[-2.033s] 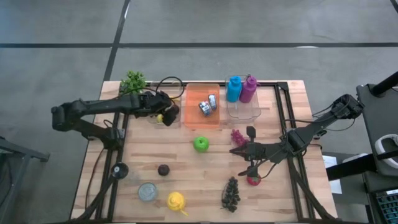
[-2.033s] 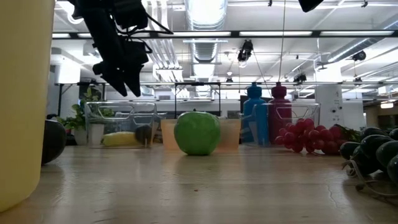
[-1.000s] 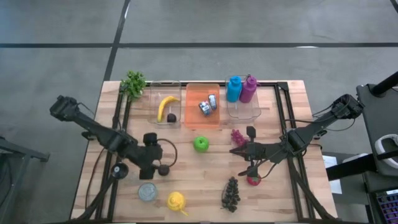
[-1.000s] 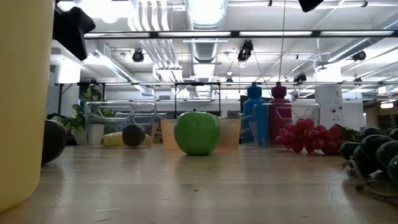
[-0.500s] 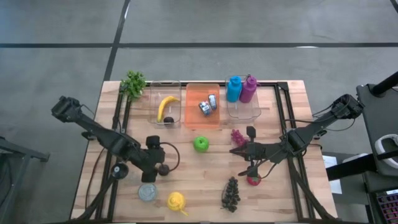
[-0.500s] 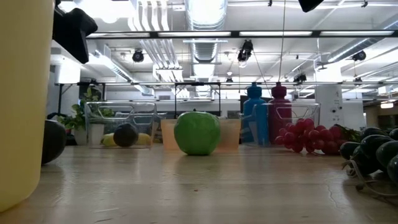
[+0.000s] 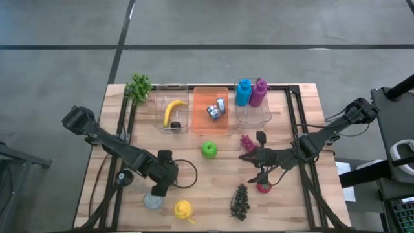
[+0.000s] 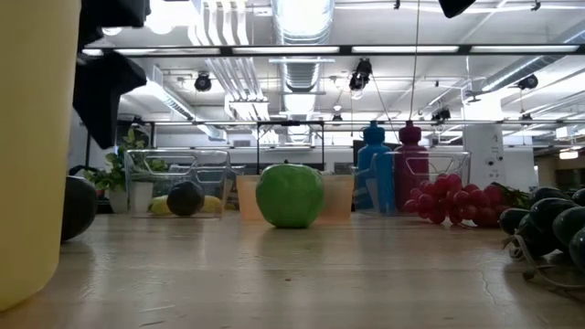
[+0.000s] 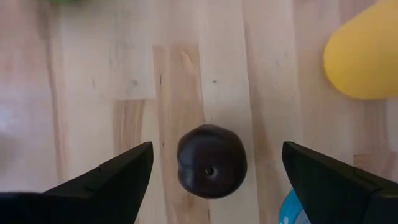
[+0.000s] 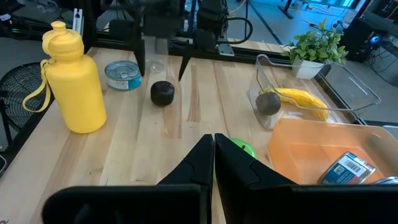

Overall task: Pick & Place Food Item
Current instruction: Put the black plum into the left transparent bin

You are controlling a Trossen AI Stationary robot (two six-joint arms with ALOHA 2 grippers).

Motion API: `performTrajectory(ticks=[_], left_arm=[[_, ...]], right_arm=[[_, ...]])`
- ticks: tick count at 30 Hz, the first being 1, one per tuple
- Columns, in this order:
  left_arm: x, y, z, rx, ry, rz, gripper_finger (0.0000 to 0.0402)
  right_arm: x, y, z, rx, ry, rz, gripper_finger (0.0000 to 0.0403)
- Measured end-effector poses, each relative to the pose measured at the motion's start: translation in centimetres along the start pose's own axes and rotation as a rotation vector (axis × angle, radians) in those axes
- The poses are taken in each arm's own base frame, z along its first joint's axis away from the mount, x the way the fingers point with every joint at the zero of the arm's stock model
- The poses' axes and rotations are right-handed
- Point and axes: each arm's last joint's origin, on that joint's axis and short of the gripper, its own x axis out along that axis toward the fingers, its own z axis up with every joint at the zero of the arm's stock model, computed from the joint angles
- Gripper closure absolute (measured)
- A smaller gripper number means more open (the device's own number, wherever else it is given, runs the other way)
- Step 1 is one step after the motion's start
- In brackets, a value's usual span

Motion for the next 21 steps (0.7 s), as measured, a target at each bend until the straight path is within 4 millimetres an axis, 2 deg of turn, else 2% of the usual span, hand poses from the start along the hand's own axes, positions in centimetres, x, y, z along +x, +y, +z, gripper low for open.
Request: performTrajectory(ticks=[9, 21], left_arm=[[2.2, -0.3, -0.1, -0.024, 0.09, 0.016, 0.0027], [2.4, -0.3, -0.2, -0.037, 0.1, 0.022, 0.0024]], right_arm=[[0.0, 0.0, 0.0, 0.0, 0.0, 0.0, 0.0394], [0.0, 0.0, 0.0, 0.0, 0.0, 0.0, 0.0394]])
